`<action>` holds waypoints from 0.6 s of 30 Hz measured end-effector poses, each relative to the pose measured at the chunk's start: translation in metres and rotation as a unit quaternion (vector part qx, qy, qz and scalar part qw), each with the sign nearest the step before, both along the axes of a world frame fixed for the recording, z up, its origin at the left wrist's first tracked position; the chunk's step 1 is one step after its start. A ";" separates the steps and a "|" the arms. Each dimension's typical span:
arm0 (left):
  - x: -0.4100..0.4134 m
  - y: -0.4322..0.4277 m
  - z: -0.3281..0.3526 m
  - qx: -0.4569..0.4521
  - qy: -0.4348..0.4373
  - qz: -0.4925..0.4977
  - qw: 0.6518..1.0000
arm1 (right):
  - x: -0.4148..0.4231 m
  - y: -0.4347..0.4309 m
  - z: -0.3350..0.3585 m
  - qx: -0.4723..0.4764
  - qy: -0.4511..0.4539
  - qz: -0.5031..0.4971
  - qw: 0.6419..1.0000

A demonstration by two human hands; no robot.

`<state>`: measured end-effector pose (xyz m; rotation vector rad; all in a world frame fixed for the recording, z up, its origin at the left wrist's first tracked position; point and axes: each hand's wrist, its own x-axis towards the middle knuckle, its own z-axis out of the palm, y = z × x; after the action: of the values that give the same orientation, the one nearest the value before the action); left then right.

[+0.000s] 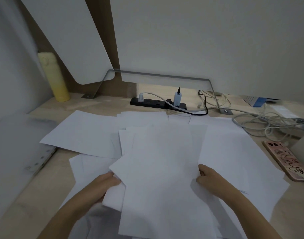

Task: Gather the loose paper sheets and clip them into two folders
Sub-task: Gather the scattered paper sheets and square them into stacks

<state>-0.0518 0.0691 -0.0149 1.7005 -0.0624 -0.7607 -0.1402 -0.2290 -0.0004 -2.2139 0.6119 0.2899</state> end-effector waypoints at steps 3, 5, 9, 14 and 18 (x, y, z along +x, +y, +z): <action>0.006 -0.005 0.008 -0.027 0.037 0.015 0.999 | 0.001 0.004 0.006 0.001 -0.011 0.031 0.999; 0.007 -0.013 0.012 -0.027 0.048 0.030 0.998 | 0.001 0.009 0.006 -0.005 -0.015 0.053 0.998; 0.013 -0.022 0.008 -0.076 0.053 0.063 0.994 | 0.001 0.007 -0.002 -0.007 -0.044 0.020 0.999; 0.008 -0.012 0.017 -0.103 0.077 -0.102 0.986 | -0.003 -0.014 -0.001 -0.018 -0.123 -0.097 0.987; 0.019 0.007 0.016 0.009 0.007 -0.142 0.990 | -0.005 -0.030 0.005 -0.012 -0.154 -0.131 0.979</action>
<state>-0.0326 0.0761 0.0009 1.7233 -0.2931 -0.9854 -0.1455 -0.2587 0.0050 -2.1126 0.7255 -0.1934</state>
